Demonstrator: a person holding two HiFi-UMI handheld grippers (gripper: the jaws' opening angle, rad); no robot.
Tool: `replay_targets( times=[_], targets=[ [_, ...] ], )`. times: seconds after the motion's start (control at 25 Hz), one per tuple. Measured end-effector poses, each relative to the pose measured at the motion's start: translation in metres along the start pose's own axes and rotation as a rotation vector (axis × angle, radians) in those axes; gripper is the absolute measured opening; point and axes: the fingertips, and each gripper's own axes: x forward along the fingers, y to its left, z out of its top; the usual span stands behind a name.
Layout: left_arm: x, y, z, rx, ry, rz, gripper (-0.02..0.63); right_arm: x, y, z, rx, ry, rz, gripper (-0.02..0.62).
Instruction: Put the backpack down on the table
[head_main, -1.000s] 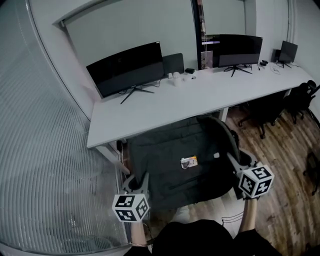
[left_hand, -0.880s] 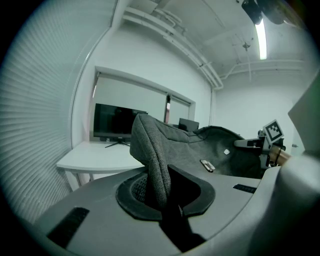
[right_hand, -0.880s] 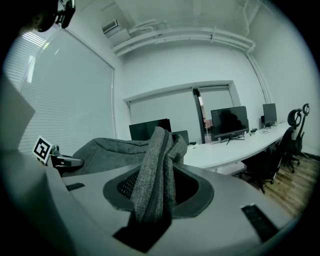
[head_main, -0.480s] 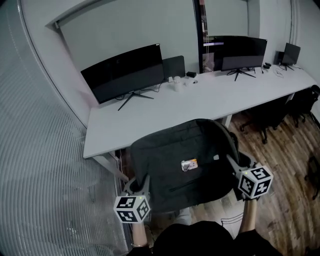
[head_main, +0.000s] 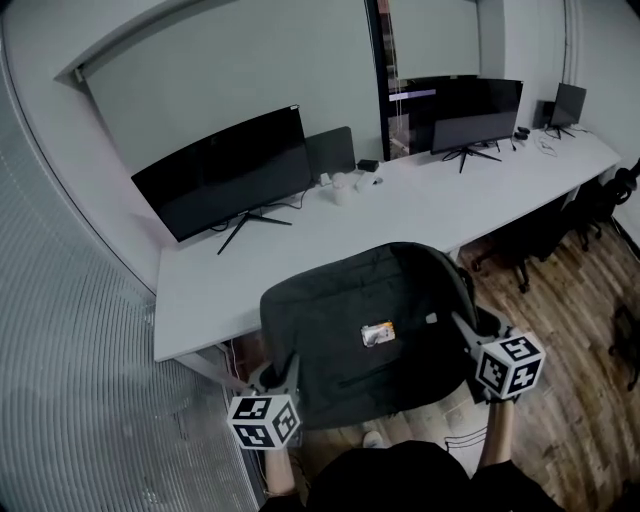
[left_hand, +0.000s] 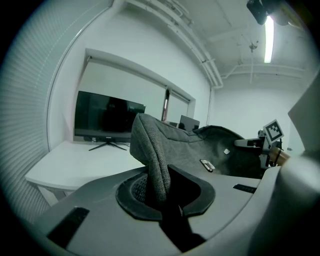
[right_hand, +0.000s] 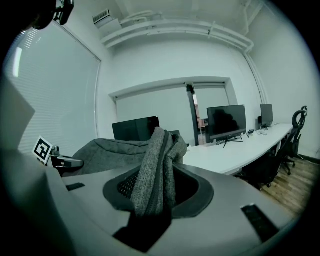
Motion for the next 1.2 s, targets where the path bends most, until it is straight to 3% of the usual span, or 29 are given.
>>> replay_targets(
  times=[0.64, 1.2],
  targets=[
    [0.079, 0.023, 0.042, 0.052, 0.002, -0.085, 0.055, 0.049, -0.032, 0.022, 0.044, -0.041, -0.073, 0.127],
    [0.154, 0.056, 0.081, 0.031, 0.002, -0.054, 0.055, 0.139, -0.067, 0.060, 0.037, -0.032, -0.035, 0.127]
  ],
)
